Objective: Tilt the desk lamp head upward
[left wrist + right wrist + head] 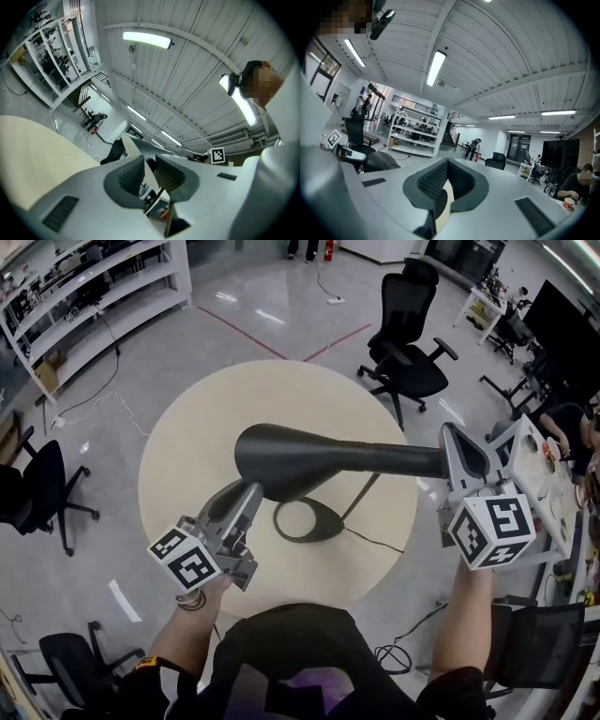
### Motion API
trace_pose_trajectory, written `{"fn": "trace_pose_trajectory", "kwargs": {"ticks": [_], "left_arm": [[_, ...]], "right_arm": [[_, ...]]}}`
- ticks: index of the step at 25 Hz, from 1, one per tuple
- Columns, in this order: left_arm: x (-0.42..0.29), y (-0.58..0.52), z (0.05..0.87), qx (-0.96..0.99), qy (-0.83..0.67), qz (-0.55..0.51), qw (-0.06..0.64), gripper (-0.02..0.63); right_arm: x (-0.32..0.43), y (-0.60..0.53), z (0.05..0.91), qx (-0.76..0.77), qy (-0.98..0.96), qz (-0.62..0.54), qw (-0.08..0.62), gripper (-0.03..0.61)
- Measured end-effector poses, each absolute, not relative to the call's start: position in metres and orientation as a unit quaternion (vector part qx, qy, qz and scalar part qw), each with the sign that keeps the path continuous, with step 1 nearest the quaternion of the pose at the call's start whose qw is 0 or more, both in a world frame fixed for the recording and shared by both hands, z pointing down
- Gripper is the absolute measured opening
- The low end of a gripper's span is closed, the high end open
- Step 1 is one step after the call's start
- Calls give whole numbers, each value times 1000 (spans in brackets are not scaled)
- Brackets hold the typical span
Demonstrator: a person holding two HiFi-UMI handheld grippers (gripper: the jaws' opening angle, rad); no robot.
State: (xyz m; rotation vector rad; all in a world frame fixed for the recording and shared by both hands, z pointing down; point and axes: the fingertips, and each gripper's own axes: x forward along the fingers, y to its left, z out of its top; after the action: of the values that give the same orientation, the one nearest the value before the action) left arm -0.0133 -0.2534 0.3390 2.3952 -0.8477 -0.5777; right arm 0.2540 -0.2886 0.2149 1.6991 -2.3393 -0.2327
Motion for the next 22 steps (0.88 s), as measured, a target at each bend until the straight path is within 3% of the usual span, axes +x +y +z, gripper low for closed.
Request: {"fn": "trace_pose_trajectory", "kwargs": {"ticks": [22], "left_arm": [[-2, -250, 189, 919, -270, -256, 135, 67]], "right_arm": [[262, -272, 275, 596, -788, -10, 153, 9]]}}
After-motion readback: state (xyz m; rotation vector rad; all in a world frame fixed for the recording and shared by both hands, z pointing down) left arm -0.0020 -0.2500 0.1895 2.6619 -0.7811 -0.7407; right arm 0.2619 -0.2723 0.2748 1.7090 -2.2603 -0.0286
